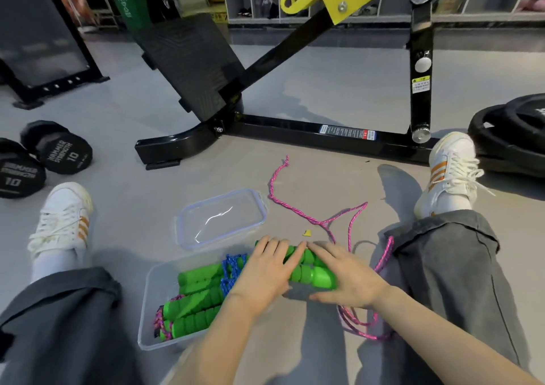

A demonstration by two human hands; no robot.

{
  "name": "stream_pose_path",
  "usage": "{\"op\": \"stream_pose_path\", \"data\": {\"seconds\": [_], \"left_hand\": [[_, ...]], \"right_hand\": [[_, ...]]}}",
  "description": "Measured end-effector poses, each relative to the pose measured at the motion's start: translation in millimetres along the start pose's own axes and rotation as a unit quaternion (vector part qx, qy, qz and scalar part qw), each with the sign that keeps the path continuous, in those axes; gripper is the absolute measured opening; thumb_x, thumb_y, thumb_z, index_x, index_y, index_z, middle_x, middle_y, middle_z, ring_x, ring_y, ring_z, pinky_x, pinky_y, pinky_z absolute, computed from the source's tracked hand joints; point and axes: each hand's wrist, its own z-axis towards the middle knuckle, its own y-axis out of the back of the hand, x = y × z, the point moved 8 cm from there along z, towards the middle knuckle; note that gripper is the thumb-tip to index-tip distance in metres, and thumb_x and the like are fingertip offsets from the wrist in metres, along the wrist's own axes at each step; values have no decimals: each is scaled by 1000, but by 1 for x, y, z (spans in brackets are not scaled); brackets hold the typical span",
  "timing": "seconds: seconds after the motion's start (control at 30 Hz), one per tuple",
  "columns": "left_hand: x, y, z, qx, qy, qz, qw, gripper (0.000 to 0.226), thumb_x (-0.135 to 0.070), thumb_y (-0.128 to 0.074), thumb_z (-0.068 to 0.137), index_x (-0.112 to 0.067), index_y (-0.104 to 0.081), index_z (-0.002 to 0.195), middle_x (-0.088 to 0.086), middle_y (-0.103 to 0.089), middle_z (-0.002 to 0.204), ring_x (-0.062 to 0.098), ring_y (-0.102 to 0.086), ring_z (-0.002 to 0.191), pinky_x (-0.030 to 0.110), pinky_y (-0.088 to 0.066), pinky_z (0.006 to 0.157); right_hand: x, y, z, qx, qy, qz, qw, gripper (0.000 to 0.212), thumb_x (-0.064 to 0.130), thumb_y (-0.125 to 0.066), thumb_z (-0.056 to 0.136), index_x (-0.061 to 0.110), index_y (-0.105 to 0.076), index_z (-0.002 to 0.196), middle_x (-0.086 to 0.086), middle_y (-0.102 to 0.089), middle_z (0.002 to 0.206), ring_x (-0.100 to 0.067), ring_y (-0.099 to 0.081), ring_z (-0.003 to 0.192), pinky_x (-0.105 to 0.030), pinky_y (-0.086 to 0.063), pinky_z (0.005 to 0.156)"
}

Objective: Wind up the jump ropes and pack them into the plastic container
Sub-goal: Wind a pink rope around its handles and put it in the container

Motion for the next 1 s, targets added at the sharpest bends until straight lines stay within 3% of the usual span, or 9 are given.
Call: {"op": "stream_pose_path", "data": {"seconds": [0.1,0.2,0.4,0.47,0.57,0.67,0.77,0.9,1.0], "left_hand": [[15,15,-28,-14,20,39,999,101,-50,-82,55,-11,-43,138,13,-64,113,30,-60,100,44,-35,96],[30,19,-57,12,49,38,998,105,-53,-81,54,-14,-32,139,13,-63,123,31,-61,109,48,-41,99],[47,12,-119,60,107,-46,991,101,-54,-82,52,-26,-36,138,11,-66,116,27,-64,87,37,-54,76],[45,1,-135,73,113,-47,990,93,-56,-75,63,-24,-34,140,11,-67,116,26,-64,86,38,-50,78],[38,-19,-149,91,142,-62,984,66,-54,-38,82,-21,-36,139,10,-67,112,26,-63,87,41,-38,81],[38,-32,-152,118,172,-80,975,63,-53,-28,82,-22,-38,137,9,-68,111,25,-63,90,40,-50,79],[39,-35,-151,98,172,-75,977,63,-55,-28,84,-24,-37,138,10,-67,115,26,-64,96,41,-51,84],[33,-33,-158,8,95,-21,995,57,-45,-35,87,-24,-38,141,16,-55,133,34,-59,112,50,-33,97],[27,-29,-162,-28,28,37,999,79,-40,-69,73,-23,-35,142,15,-44,142,38,-56,115,54,-40,98]], "right_hand": [[27,6,12,-32,29,-19,999,88,43,-54,70,16,-21,147,-6,-43,131,-22,-43,123,-29,-33,103],[61,11,20,-44,71,-11,996,81,33,-55,69,11,-32,143,-9,-49,115,-25,-47,110,-28,-33,96],[119,-15,35,12,132,-25,991,81,31,-57,69,12,-31,143,-12,-46,120,-26,-43,112,-32,-33,98],[125,-32,37,39,135,-40,989,83,36,-59,71,12,-28,145,-12,-44,126,-27,-41,116,-33,-32,103],[127,-45,34,62,136,-56,987,89,58,-53,75,14,-25,147,-12,-42,127,-27,-40,117,-31,-29,104],[130,-45,32,56,145,-78,985,106,86,-26,70,14,-24,147,-11,-44,127,-25,-42,114,-32,-30,102],[127,-46,35,51,154,-81,983,101,83,-20,75,11,-30,145,-14,-49,121,-29,-48,108,-35,-38,99],[127,-46,35,7,179,-98,979,81,70,-40,81,11,-40,135,-10,-57,106,-24,-56,94,-31,-50,86],[130,-44,35,-28,200,-111,973,75,64,-47,75,13,-41,130,-4,-57,99,-13,-44,90,-23,-48,79]]}}
